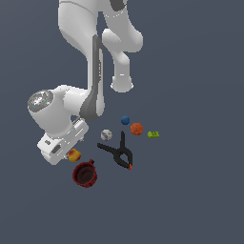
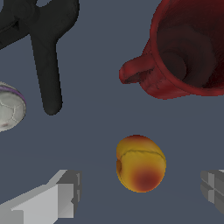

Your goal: Pick up a designated object from a clutter of objects.

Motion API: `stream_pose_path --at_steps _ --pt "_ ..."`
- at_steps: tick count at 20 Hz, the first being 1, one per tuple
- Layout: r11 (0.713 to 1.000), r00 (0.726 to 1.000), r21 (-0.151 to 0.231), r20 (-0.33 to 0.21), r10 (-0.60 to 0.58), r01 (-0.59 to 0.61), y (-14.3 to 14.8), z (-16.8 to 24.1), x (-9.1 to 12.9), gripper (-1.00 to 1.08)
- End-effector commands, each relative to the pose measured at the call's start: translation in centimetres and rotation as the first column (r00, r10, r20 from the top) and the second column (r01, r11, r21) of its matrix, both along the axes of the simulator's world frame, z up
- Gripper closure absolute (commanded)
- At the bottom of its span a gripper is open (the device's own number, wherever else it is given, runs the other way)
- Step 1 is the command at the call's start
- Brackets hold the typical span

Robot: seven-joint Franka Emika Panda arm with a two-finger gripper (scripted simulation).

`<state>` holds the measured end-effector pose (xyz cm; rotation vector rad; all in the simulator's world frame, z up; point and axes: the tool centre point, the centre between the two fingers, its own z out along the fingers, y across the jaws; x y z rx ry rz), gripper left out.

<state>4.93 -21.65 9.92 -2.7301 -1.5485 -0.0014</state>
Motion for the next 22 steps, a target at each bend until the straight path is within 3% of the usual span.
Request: stream_pose_path --at_steps 1,14,22 --pt "1.0 1.0 -0.001 0.001 0.028 -0.028 -0.6 -0.6 -0.1 -0.92" --pt "0.998 0.998 -0.003 0.0 0.063 -0.063 -1.4 -1.7 -0.3 -0.92" --pt "0.998 0.998 -0.003 0.001 0.065 -0.065 -1.4 -5.4 -0.4 -0.92"
